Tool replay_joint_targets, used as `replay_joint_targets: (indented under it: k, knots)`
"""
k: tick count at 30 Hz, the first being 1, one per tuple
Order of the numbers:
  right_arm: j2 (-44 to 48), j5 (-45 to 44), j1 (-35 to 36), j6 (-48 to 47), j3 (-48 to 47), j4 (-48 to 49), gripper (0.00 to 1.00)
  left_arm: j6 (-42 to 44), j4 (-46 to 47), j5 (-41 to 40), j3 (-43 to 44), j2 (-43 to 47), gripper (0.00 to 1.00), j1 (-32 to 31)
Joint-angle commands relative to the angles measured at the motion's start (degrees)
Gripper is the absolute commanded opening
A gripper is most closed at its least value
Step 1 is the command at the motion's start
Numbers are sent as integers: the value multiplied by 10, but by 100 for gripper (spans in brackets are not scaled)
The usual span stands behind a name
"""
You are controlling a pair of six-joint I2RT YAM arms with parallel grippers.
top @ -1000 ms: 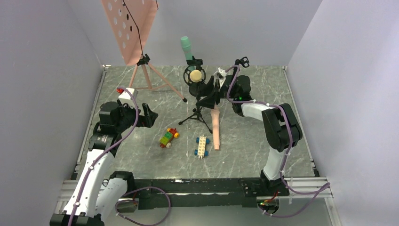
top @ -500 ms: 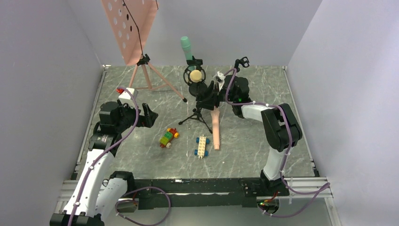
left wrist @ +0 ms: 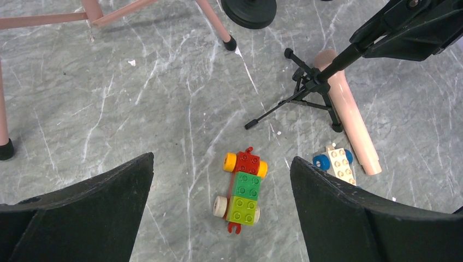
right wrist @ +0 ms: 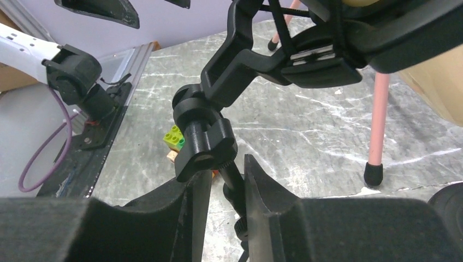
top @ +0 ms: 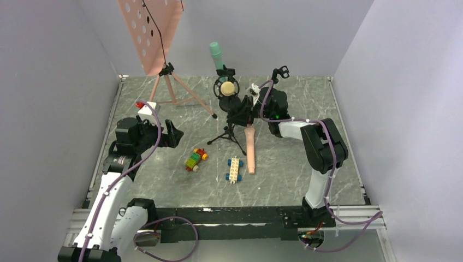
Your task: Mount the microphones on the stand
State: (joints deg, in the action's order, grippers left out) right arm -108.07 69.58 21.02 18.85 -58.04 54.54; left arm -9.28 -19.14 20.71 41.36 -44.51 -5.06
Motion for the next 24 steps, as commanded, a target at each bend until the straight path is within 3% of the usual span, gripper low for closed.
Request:
replay_joint_targets:
  k: [1, 6, 11, 24]
  knots:
    - [-6, 27, 7, 14, -8, 62, 32, 4, 21, 8, -1, 3, 99, 3]
    - [-4, 33, 6, 16, -8, 74, 21, 2, 22, 10, -1, 2, 99, 4]
    - [-3, 38, 6, 10, -9, 71, 0, 2, 21, 10, -1, 1, 99, 3]
    - [-12, 53, -2, 76, -24, 157, 0, 3, 21, 11, -1, -1, 99, 3]
